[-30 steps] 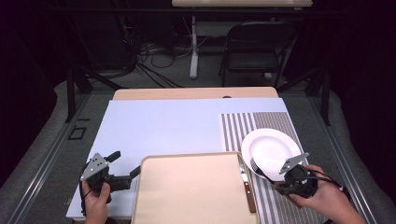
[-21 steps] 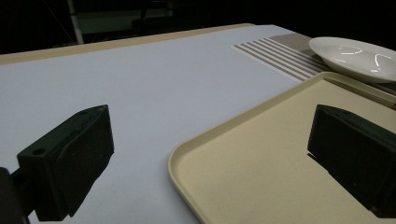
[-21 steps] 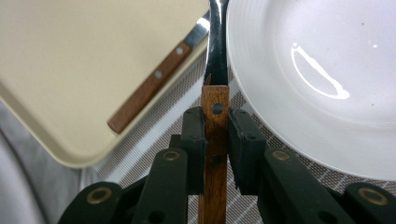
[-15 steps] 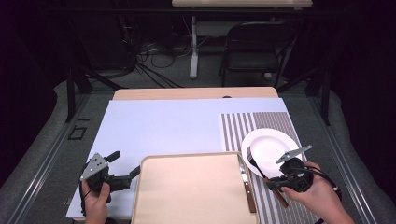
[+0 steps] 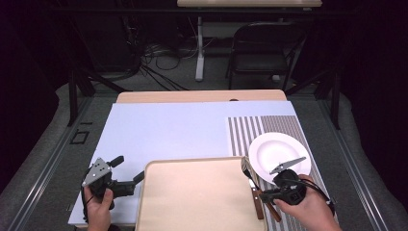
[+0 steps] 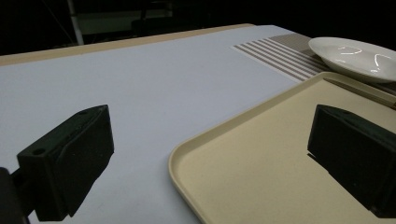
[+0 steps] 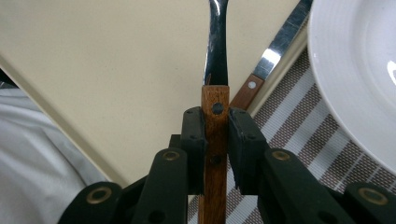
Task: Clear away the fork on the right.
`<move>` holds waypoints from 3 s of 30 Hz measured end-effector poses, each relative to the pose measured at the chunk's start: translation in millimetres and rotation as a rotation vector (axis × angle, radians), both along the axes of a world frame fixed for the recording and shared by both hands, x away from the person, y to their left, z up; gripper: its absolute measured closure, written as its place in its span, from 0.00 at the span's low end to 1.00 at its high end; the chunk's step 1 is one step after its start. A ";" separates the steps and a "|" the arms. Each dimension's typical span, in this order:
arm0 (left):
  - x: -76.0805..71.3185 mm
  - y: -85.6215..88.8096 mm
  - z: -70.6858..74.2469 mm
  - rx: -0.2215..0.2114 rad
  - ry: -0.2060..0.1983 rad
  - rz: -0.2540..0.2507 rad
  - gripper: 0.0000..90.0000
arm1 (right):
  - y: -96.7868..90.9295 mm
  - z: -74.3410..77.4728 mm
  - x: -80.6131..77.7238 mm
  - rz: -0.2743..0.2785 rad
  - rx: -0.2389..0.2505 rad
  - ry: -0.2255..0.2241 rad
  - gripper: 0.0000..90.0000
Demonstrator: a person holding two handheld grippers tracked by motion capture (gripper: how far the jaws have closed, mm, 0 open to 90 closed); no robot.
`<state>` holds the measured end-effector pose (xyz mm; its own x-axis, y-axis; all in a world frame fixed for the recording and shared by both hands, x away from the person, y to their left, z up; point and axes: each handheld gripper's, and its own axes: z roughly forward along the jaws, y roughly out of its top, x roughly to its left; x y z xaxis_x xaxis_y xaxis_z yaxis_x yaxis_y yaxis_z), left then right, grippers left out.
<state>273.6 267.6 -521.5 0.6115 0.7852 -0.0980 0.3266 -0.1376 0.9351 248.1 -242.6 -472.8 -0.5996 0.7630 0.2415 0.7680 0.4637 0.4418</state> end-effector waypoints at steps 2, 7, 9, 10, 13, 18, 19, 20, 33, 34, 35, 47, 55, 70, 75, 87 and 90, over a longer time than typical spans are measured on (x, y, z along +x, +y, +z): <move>-0.1 0.0 0.1 0.000 0.000 0.000 0.00 | 5.5 -4.6 -1.1 -0.009 0.026 -0.012 0.86; 0.2 -0.1 -0.1 0.000 -0.001 0.002 0.00 | 18.0 -12.2 1.6 -0.016 0.044 -0.007 0.86; 0.1 -0.2 -0.2 0.000 -0.002 0.002 0.00 | 23.5 -10.9 3.6 0.010 0.004 0.022 0.86; 0.1 -0.2 -0.2 0.000 -0.002 0.002 0.00 | 28.0 -13.9 3.6 0.003 0.032 0.002 0.86; 0.1 0.5 -0.1 0.001 -0.001 0.000 0.00 | 37.8 -15.1 5.8 0.017 0.031 0.012 0.86; 0.3 0.6 -0.3 0.002 0.000 -0.001 0.00 | 50.0 -19.3 9.2 0.030 0.037 0.036 0.86; 0.2 0.6 -0.3 0.002 0.002 -0.001 0.00 | 51.6 -20.4 9.9 0.036 0.025 0.043 0.86; 0.2 0.6 -0.4 0.002 0.003 -0.001 0.00 | 53.4 -23.6 10.2 0.031 0.037 0.031 0.86; 0.7 0.0 -0.9 0.000 0.006 -0.002 0.00 | 63.7 -42.6 15.6 -0.006 0.029 0.000 0.86; 0.9 0.0 -1.1 -0.001 0.002 -0.001 0.00 | 64.0 -43.4 16.1 -0.004 0.022 0.007 0.86; 0.8 -0.2 -1.2 -0.004 0.003 0.000 0.00 | 64.3 -44.1 16.8 0.000 0.005 0.017 0.86; 1.1 -0.1 -1.2 0.000 0.007 -0.005 0.00 | 72.7 -51.5 18.9 0.023 -0.139 0.072 0.86; 1.5 -0.5 -1.7 -0.002 0.005 -0.005 0.00 | 75.6 -57.1 16.4 -0.004 -0.102 0.004 0.85; 1.7 -0.2 -1.8 0.002 0.007 -0.006 0.00 | 71.4 -52.9 13.3 0.035 -0.075 -0.102 0.72; 1.8 -0.3 -1.8 0.002 0.007 -0.007 0.00 | 72.7 -52.7 11.3 0.075 -0.055 -0.151 0.81; 1.8 0.0 -1.8 0.002 0.006 -0.007 0.01 | 81.2 -57.9 3.8 0.209 -0.018 -0.270 1.00; 1.6 0.2 -1.7 0.003 0.007 -0.006 0.01 | 83.3 -62.0 4.5 0.209 -0.002 -0.265 1.00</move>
